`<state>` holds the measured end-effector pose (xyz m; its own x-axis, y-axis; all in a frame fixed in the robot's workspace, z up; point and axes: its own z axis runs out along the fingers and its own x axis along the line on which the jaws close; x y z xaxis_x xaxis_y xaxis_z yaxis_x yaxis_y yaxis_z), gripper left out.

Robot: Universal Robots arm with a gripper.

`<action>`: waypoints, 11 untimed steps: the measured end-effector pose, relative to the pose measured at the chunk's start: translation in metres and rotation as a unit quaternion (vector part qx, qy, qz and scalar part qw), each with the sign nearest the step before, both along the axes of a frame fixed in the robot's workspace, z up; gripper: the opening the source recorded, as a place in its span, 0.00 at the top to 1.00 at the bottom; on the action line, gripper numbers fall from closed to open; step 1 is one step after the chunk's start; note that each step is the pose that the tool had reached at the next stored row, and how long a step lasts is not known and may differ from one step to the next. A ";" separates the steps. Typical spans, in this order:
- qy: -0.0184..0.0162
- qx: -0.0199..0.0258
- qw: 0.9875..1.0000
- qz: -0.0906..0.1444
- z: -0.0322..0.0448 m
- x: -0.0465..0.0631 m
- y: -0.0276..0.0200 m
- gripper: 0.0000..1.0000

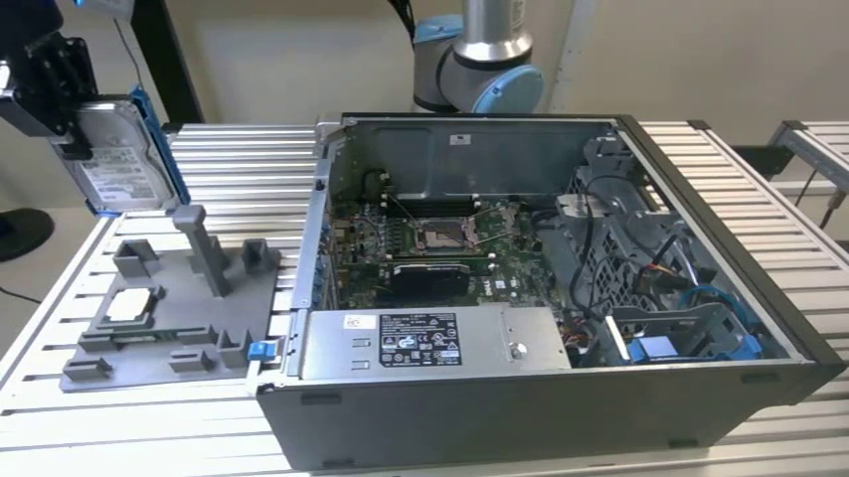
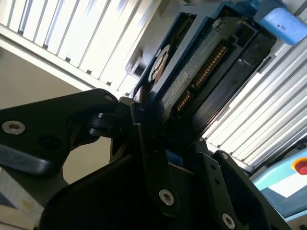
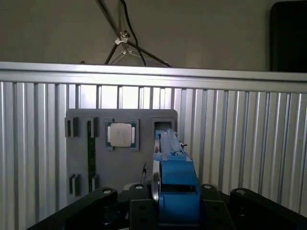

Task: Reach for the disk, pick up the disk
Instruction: 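Pick up the disk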

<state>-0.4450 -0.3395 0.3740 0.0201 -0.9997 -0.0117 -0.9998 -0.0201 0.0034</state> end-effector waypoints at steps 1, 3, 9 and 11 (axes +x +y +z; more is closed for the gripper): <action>0.000 0.000 1.000 0.000 0.0014 0.000 0.0000 1.00; 0.000 0.000 1.000 0.000 0.0038 0.000 0.0000 1.00; 0.000 0.000 1.000 0.000 0.0124 0.000 0.0000 1.00; 0.000 0.000 1.000 0.000 0.0156 0.000 0.0000 1.00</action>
<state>-0.4450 -0.3395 0.3896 0.0205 -0.9997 -0.0117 -0.9998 -0.0205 0.0034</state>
